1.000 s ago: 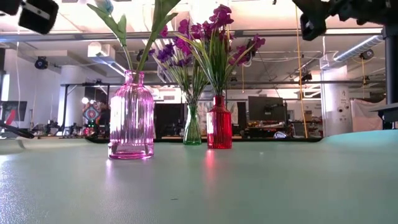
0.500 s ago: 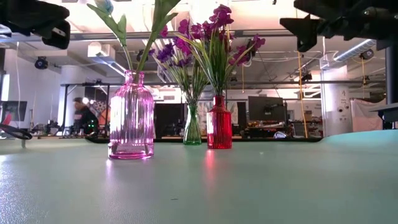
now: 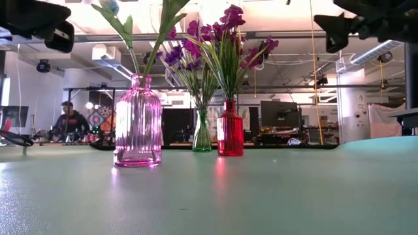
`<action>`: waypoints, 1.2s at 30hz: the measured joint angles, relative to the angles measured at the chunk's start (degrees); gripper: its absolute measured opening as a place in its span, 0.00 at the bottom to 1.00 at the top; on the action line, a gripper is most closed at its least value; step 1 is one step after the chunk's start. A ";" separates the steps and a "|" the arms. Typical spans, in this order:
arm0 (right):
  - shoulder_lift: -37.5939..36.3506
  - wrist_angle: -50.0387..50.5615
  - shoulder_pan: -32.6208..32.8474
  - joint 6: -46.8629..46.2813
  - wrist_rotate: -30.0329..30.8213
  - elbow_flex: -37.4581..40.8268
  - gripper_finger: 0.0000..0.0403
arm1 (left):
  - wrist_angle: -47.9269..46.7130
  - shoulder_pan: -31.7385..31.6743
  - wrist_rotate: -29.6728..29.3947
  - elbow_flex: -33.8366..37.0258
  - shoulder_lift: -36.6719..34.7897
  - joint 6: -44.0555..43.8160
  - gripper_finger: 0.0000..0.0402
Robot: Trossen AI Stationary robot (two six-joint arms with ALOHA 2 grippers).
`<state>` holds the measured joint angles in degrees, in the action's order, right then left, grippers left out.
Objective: Sort flowers into vase by color
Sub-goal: Return to Home Position
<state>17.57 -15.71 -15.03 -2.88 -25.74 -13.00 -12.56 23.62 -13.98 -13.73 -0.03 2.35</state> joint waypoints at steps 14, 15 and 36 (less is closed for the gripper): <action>-6.33 -5.55 0.11 11.54 0.24 12.31 0.56 | -3.52 -0.04 -8.02 4.23 0.66 -5.36 0.00; -6.13 -4.77 0.11 12.86 0.24 12.31 0.56 | -3.47 -0.04 -8.05 4.23 0.75 -5.42 0.00; -4.66 -3.58 0.11 10.35 0.26 12.38 0.57 | -3.35 -0.04 -7.98 4.19 1.44 -5.42 0.00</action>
<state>12.91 -19.29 -14.92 7.46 -25.47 -0.62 -15.91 23.57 -21.96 -9.54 1.41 -3.07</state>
